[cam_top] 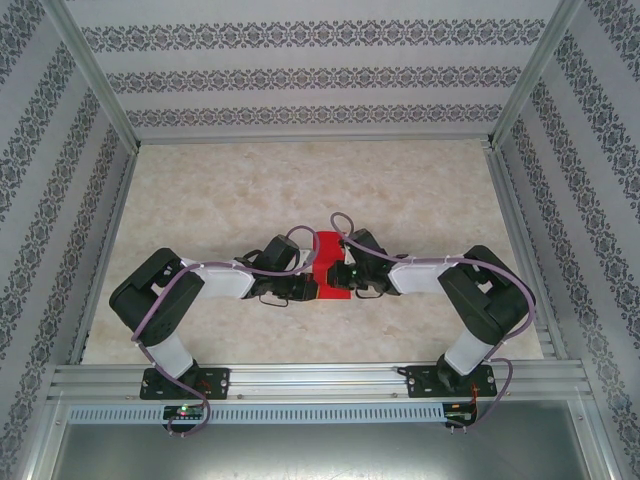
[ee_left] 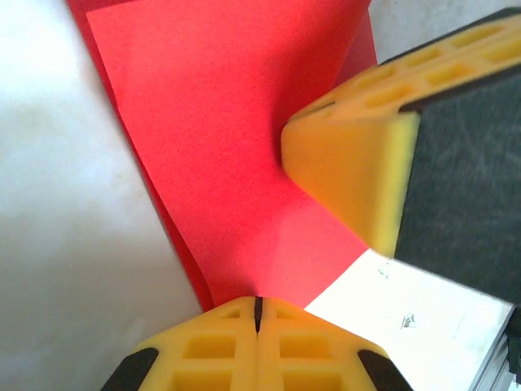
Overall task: Fold a paper plane with a square sheet of paper (fold left side to right side)
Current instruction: Fold the triangle a second time at the center of the table.
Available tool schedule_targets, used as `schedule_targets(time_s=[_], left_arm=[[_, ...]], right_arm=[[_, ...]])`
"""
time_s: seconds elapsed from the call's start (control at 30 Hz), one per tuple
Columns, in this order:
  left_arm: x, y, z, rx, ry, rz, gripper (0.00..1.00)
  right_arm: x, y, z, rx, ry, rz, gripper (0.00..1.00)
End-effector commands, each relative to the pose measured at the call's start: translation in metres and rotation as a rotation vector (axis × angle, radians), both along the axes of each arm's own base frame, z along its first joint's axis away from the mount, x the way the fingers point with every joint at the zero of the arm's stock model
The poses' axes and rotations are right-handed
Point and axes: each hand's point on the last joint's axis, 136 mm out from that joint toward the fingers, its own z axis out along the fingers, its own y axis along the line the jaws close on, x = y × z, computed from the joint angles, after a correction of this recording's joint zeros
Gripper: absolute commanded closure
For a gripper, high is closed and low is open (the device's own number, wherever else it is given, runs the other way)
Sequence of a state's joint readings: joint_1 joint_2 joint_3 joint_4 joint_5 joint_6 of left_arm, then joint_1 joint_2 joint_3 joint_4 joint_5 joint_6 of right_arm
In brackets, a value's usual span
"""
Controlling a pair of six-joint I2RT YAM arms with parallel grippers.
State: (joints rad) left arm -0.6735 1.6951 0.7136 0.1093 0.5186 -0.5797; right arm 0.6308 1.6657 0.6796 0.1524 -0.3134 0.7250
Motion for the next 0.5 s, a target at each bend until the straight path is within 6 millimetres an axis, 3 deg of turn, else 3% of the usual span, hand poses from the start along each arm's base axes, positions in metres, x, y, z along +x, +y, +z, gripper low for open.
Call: schedule_targets(time_s=[0.0,0.47], left_arm=[[-0.019,0.026,-0.033,0.14,0.06,0.003,0.96],[-0.019,0.026,-0.031,0.136,0.051,0.006,0.96]], right_arm=[[0.017,-0.025,-0.012,-0.086,-0.006,-0.048,1.0],[0.051,-0.071,-0.012,-0.093,-0.001,-0.135,1.0]])
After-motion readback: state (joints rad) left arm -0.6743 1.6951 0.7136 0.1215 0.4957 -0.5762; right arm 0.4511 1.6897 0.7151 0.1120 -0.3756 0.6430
